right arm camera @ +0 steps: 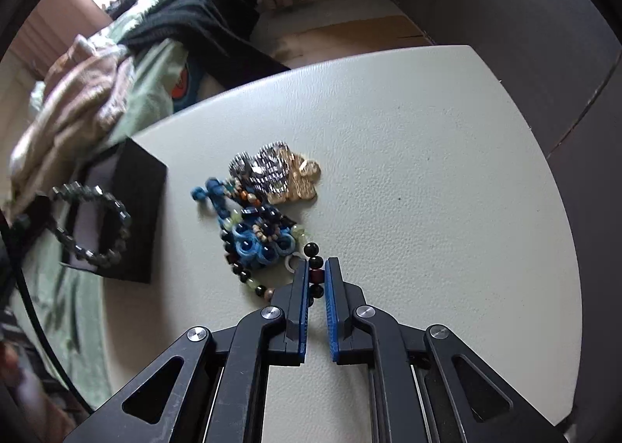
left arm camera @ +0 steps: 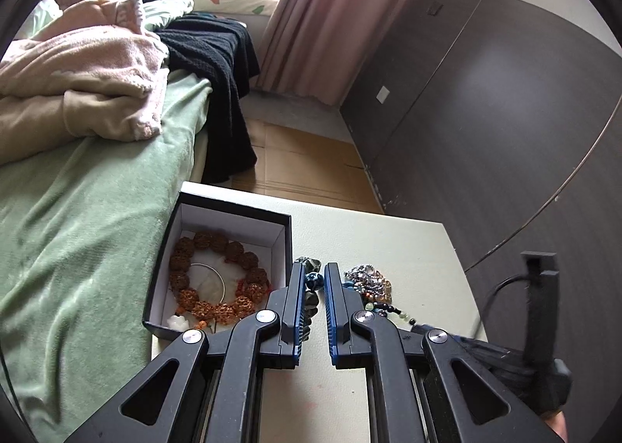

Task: Organize jewelry
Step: 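Drop the bead strand into the box with the left tool while the right tool grasps the dark bead bracelet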

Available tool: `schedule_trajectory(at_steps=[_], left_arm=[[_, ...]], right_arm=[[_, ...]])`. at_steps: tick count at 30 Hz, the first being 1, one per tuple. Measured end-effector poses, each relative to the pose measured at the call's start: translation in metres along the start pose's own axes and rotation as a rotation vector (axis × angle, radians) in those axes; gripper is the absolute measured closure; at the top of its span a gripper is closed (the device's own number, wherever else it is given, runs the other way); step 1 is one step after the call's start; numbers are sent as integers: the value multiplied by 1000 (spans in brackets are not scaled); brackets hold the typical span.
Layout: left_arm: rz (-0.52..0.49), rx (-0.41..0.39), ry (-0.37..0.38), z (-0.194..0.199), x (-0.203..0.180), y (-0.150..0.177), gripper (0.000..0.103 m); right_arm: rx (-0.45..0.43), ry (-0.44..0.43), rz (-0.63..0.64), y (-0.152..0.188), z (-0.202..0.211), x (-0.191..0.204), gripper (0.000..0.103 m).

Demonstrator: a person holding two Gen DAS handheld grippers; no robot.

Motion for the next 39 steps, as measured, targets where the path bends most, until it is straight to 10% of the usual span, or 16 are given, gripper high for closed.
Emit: schedule_trajectory(at_steps=[17, 39], left_arm=[[35, -90, -5, 24, 18, -15, 93], [164, 27, 5, -17, 48, -22, 86]], right_arm=[[-154, -413, -49, -16, 56, 59, 93], [-141, -491, -37, -31, 40, 93, 93]])
Point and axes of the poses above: each gripper's, at about its wrist camera, not at the fingertips, and z roughly against the way its jaws point, x to its left, y to its underside, the point moved 10 cm from there along -z, roughly the way its jaws point, and after that the axes turned 8 degrees about -y, right-handed, at the moved point
